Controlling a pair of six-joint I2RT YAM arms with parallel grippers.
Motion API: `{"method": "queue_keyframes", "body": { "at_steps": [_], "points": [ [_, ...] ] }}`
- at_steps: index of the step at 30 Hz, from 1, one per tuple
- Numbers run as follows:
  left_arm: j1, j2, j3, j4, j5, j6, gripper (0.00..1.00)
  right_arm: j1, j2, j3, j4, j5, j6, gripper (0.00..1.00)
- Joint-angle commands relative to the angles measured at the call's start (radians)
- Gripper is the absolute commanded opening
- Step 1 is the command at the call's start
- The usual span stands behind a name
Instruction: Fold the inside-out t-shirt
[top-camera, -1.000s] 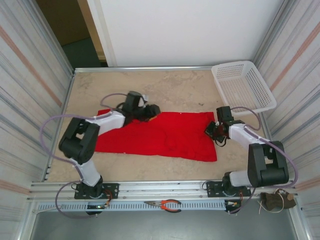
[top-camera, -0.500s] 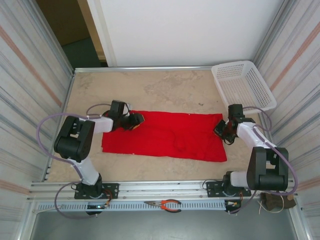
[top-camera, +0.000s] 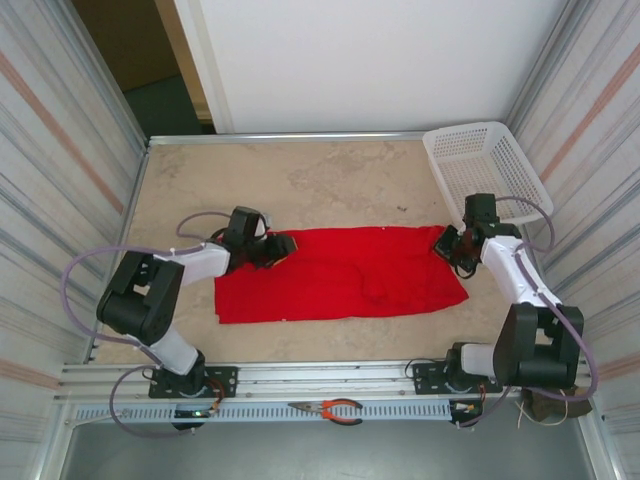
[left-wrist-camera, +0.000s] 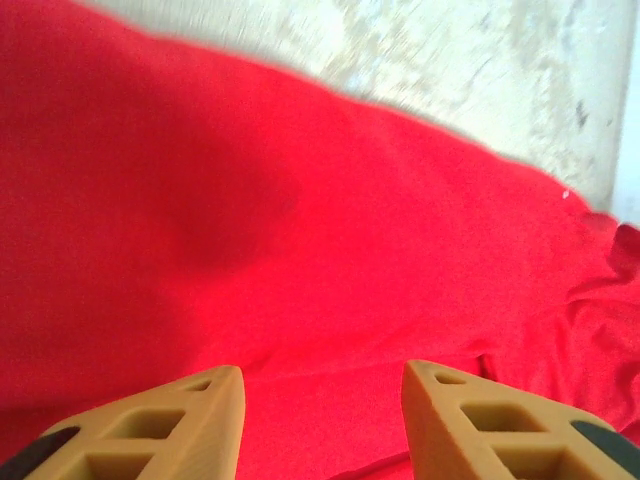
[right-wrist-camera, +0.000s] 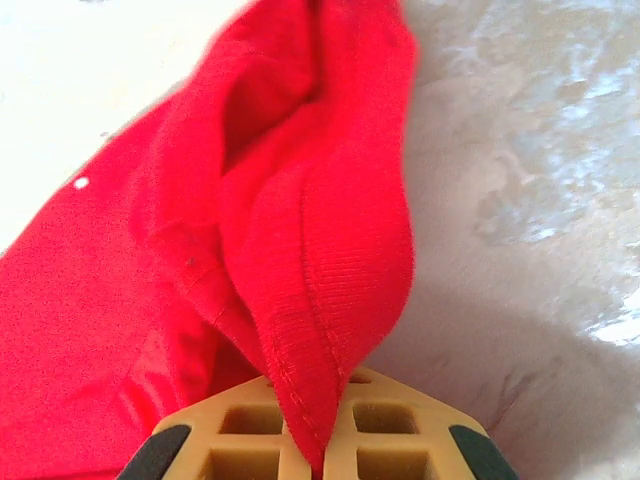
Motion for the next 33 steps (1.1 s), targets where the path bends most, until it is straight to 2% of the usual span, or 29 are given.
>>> {"method": "queue_keyframes", "body": {
  "at_steps": [1, 8, 16, 19, 25, 33],
  "points": [
    [0.035, -0.07, 0.022, -0.094, -0.017, 0.039, 0.46, 0.061, -0.066, 0.061, -0.084, 0.029, 0.011, 0.0],
    [0.141, -0.171, -0.022, -0.149, 0.012, 0.068, 0.47, 0.274, -0.101, 0.148, -0.162, 0.146, 0.095, 0.0],
    [0.259, -0.195, -0.021, -0.262, 0.019, 0.123, 0.47, 0.519, -0.021, 0.29, -0.203, 0.269, 0.188, 0.0],
    [0.273, -0.147, -0.052, -0.244, 0.019, 0.116, 0.46, 0.594, 0.03, 0.347, -0.209, 0.304, 0.213, 0.0],
    [0.272, -0.08, -0.1, -0.104, 0.074, 0.067, 0.46, 0.741, 0.144, 0.461, -0.22, 0.362, 0.262, 0.0],
    [0.328, -0.139, 0.053, -0.203, 0.152, 0.112, 0.47, 0.934, 0.321, 0.665, -0.249, 0.437, 0.346, 0.0]
  ]
}}
